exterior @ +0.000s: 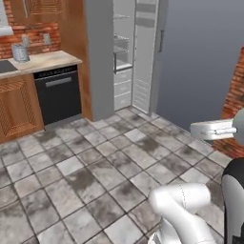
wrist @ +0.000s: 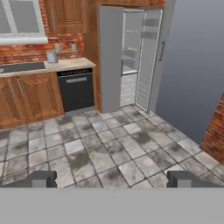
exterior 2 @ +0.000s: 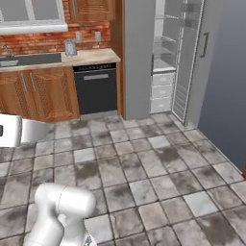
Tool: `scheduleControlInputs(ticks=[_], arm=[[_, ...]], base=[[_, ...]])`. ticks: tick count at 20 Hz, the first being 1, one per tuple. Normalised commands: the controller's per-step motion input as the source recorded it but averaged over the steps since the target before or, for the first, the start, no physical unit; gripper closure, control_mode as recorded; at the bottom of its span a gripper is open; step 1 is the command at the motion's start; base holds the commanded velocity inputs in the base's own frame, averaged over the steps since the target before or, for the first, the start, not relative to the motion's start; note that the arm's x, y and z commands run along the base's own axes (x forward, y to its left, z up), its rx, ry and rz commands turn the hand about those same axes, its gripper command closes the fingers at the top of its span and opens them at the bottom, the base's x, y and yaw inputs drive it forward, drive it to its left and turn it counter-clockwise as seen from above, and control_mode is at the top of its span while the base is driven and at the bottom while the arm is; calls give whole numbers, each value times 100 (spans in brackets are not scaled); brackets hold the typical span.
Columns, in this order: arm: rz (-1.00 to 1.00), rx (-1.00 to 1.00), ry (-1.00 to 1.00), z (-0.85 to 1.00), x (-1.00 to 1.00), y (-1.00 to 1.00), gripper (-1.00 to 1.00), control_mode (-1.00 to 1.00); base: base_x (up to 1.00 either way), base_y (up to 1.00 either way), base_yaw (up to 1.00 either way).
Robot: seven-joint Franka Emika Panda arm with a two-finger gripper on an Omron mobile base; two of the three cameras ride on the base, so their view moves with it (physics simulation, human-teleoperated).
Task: Take the cakes from the fridge and place them on the empty tray on the dining counter.
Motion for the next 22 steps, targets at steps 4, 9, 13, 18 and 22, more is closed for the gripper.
scheduleControlInputs(ticks=[4,9,13,18,22], arm=[[0,0,0,0,0,0,-100,100],[0,0,0,0,0,0,-100,100],[0,0,0,0,0,0,-100,100],[0,0,0,0,0,0,-100,100],[0,0,0,0,0,0,-100,100]], base=[[100,-52,38],[100,-61,29],[100,-89,12],[100,-47,5],[100,-1,0]])
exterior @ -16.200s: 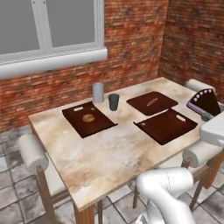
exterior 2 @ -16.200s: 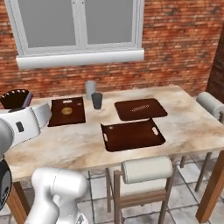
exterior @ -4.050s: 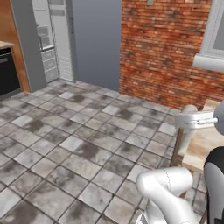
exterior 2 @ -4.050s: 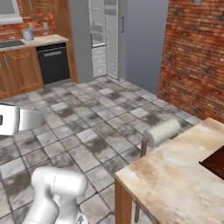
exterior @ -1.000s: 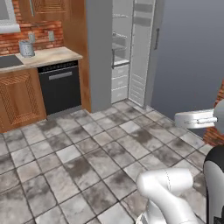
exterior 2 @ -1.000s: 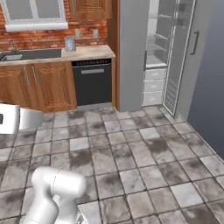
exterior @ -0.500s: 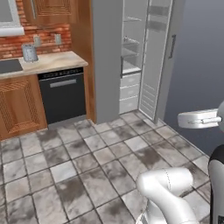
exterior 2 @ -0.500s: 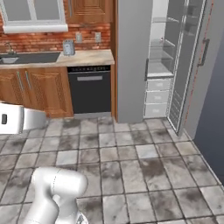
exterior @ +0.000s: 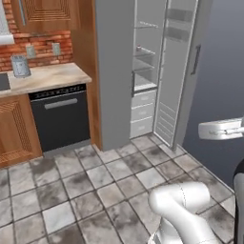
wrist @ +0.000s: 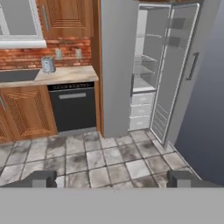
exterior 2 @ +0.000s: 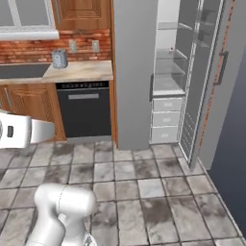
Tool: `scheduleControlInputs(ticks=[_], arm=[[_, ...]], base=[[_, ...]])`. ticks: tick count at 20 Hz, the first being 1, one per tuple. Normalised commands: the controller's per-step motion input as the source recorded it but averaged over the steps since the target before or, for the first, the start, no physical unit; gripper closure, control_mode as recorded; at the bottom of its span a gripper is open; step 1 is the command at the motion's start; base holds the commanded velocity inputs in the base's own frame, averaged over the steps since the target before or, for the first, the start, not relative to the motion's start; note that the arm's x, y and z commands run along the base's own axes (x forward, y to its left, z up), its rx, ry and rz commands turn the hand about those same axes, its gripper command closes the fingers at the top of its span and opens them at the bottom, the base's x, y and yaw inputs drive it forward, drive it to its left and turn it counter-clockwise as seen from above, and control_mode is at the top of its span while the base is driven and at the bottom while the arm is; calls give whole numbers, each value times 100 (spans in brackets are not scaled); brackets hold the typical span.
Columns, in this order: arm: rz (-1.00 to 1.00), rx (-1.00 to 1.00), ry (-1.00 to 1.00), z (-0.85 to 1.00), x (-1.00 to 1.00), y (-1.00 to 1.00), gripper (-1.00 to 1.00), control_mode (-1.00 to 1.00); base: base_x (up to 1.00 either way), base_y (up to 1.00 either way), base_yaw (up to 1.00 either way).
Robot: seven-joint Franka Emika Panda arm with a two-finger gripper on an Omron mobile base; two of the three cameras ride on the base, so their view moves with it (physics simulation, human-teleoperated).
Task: Take the cakes from the fridge and place them on the empty tray on the dining counter.
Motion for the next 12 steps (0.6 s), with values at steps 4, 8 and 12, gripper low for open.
scheduleControlInputs(ticks=[4,8,12], arm=[[0,0,0,0,0,0,-100,100],[0,0,0,0,0,0,-100,100],[0,0,0,0,0,0,-100,100]], base=[[100,4,-3],[100,-32,-4],[100,-26,-4]])
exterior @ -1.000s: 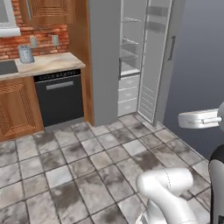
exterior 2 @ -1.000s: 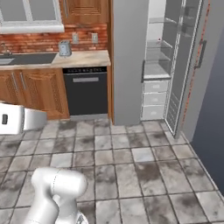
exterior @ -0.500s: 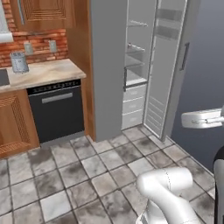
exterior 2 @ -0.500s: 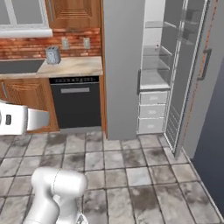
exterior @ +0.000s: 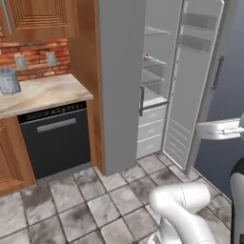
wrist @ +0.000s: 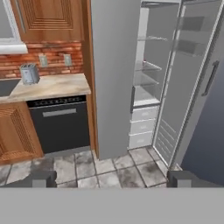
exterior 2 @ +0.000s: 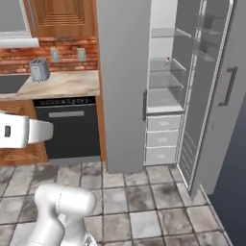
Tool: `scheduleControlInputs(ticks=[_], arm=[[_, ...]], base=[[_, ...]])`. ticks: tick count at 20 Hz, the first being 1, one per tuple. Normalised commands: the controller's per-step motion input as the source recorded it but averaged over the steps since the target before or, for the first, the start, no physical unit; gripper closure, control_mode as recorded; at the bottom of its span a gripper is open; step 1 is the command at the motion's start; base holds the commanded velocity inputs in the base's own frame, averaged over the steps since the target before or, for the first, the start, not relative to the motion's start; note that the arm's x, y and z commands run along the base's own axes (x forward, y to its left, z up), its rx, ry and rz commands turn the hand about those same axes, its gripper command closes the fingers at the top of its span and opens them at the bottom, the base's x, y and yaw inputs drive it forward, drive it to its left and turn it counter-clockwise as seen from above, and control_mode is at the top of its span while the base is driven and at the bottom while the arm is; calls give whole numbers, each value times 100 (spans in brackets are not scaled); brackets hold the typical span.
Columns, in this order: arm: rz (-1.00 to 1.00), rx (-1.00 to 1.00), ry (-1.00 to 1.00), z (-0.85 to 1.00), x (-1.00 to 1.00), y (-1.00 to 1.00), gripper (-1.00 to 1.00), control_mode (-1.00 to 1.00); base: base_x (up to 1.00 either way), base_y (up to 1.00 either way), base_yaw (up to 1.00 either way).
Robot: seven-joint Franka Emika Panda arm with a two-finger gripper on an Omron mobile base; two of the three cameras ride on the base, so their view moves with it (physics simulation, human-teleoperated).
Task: Take the cakes from the fridge and place them on the empty tray on the dining counter.
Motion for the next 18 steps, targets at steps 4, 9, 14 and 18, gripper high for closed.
scheduleControlInputs(ticks=[4,9,14,18], arm=[[0,0,0,0,0,0,-100,100],[0,0,0,0,0,0,-100,100],[0,0,0,0,0,0,-100,100],[0,0,0,0,0,0,-100,100]], base=[[100,-22,-12],[99,-9,-17],[64,-24,-19],[28,-42,-15]])
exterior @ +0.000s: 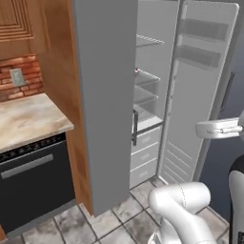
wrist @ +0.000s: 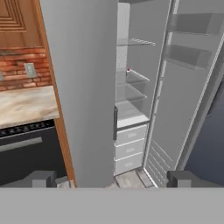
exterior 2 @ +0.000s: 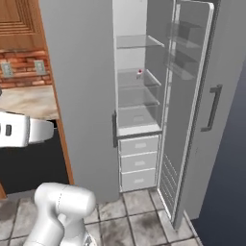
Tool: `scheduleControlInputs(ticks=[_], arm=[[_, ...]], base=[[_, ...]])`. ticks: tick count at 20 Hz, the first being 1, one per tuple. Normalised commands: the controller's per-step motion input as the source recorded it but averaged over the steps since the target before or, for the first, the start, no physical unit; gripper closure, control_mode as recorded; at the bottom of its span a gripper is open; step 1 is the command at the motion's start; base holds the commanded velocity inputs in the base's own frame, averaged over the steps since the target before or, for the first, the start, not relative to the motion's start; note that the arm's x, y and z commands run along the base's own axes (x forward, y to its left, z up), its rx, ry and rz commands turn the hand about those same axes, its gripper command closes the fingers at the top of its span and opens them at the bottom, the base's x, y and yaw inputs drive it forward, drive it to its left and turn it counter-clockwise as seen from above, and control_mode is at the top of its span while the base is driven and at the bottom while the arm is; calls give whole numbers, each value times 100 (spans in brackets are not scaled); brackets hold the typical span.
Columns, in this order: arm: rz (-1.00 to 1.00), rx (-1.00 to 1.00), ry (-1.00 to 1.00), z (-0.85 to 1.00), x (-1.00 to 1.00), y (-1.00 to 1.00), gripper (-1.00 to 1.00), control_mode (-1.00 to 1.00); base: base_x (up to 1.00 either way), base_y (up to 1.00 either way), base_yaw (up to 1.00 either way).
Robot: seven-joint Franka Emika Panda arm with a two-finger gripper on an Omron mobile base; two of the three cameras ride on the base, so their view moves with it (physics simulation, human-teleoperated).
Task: Take the cakes from the fridge and place them on the empty tray on the dining counter.
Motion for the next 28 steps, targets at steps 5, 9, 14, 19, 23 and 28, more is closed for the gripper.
scheduleControlInputs(ticks=[5,9,14,19,23,28], arm=[[0,0,0,0,0,0,-100,100],[0,0,0,0,0,0,-100,100],[0,0,0,0,0,0,-100,100],[0,0,0,0,0,0,-100,100],[0,0,0,0,0,0,-100,100],[0,0,0,0,0,0,-100,100]], base=[[27,-28,-17],[75,0,-18],[87,-17,-16],[69,-32,-12],[61,15,-9],[73,17,-7]])
